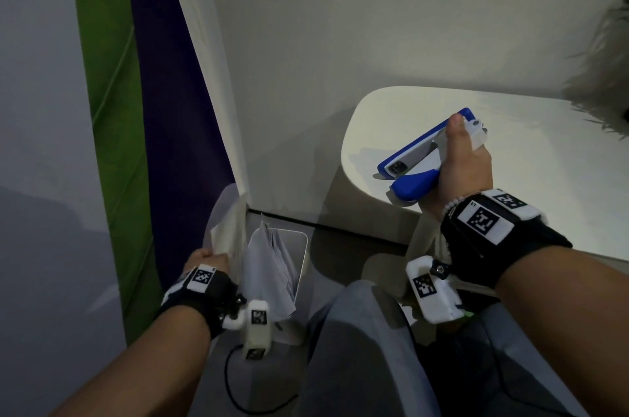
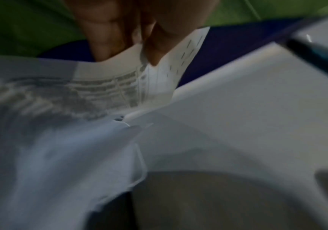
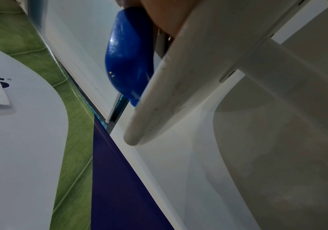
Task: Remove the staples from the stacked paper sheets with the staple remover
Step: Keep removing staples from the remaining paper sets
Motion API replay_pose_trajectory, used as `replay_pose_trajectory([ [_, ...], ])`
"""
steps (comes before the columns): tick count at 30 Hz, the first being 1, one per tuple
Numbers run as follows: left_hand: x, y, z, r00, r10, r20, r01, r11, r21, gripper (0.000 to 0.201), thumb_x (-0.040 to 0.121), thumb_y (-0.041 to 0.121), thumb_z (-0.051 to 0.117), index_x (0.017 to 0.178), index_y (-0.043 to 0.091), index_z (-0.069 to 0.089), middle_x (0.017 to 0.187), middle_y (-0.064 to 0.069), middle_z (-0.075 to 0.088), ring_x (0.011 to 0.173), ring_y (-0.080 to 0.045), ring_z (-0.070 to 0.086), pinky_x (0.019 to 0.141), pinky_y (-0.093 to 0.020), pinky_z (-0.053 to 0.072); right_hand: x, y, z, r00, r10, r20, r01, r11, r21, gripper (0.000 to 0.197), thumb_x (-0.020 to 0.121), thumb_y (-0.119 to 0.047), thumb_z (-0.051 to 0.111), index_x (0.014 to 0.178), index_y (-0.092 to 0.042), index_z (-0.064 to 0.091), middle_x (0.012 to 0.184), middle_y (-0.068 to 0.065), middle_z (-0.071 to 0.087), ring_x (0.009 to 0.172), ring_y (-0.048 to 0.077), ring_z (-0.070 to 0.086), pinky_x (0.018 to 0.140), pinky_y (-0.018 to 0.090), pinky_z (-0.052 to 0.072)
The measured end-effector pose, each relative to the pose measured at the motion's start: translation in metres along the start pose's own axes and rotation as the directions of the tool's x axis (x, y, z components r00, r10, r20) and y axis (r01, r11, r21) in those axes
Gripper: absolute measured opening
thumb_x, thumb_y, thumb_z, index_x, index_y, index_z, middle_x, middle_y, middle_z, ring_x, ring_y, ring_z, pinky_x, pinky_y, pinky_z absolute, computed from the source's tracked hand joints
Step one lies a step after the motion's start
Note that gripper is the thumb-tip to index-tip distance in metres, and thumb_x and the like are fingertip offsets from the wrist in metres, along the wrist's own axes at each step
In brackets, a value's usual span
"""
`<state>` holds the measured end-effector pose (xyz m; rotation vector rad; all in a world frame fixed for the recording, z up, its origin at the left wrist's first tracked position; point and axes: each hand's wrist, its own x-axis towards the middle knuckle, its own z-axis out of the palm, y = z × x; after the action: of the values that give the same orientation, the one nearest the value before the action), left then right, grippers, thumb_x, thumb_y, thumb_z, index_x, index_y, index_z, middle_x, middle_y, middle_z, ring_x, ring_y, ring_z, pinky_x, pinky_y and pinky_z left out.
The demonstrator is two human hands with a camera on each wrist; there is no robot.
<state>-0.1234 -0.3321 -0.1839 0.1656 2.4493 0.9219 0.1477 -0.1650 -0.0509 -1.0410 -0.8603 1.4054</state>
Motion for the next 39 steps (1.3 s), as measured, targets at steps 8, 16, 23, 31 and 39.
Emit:
replay_pose_trajectory([
  [8,0.002,0.009,0.001,0.942,0.28,-0.184,-0.279,0.96,0.033,0.028,0.095,0.015,0.044,0.12,0.007,0.052,0.11,-0.018,0.06,0.09,-0.03,0.057,0.076,-0.035,0.046,0.003,0.004,0.0,1.0,-0.007,-0.002,0.007,1.0,0.017,0.021,0.091,-0.044,0.056,0.089,-0.023,0.054,0.078,-0.004,0.059,0.075,0.017,0.063,0.09,0.047,0.052],
  [16,0.0,0.001,0.015,0.949,0.271,-0.162,-0.289,0.952,-0.097,0.03,0.092,0.016,0.053,0.12,0.007,0.054,0.113,-0.015,0.062,0.097,-0.03,0.059,0.078,-0.029,0.043,0.004,0.008,-0.002,0.999,-0.043,0.021,0.043,0.999,0.028,0.022,0.089,-0.045,0.056,0.089,-0.023,0.055,0.077,-0.004,0.058,0.077,0.018,0.061,0.09,0.05,0.051],
  [23,-0.01,-0.007,0.022,0.948,0.073,0.31,-0.17,0.939,0.3,0.075,0.078,0.019,0.074,0.14,0.008,0.033,0.136,-0.013,0.047,0.119,-0.03,0.049,0.096,-0.032,0.041,0.004,0.01,0.0,0.999,-0.031,0.04,0.028,0.997,0.067,0.025,0.083,-0.046,0.059,0.089,-0.022,0.056,0.082,-0.001,0.061,0.083,0.022,0.063,0.092,0.057,0.05],
  [31,-0.102,0.098,0.012,0.743,0.667,0.054,-0.663,0.744,-0.078,0.064,0.079,0.021,0.071,0.135,0.026,0.041,0.141,-0.004,0.041,0.127,-0.018,0.042,0.102,-0.033,0.037,0.001,0.0,0.001,0.994,0.068,0.091,-0.077,0.992,0.102,0.039,0.07,-0.046,0.07,0.094,-0.017,0.06,0.091,0.01,0.066,0.094,0.035,0.066,0.089,0.06,0.05],
  [39,-0.237,0.129,0.038,0.348,0.845,0.406,-0.845,0.47,-0.256,0.076,0.061,0.062,0.065,0.13,0.046,0.038,0.13,0.018,0.048,0.115,0.0,0.049,0.1,-0.028,0.043,-0.026,-0.044,-0.039,0.932,0.196,0.303,-0.15,0.974,-0.169,0.022,0.069,-0.022,0.064,0.085,-0.011,0.055,0.077,0.011,0.059,0.073,0.029,0.061,0.075,0.042,0.055],
])
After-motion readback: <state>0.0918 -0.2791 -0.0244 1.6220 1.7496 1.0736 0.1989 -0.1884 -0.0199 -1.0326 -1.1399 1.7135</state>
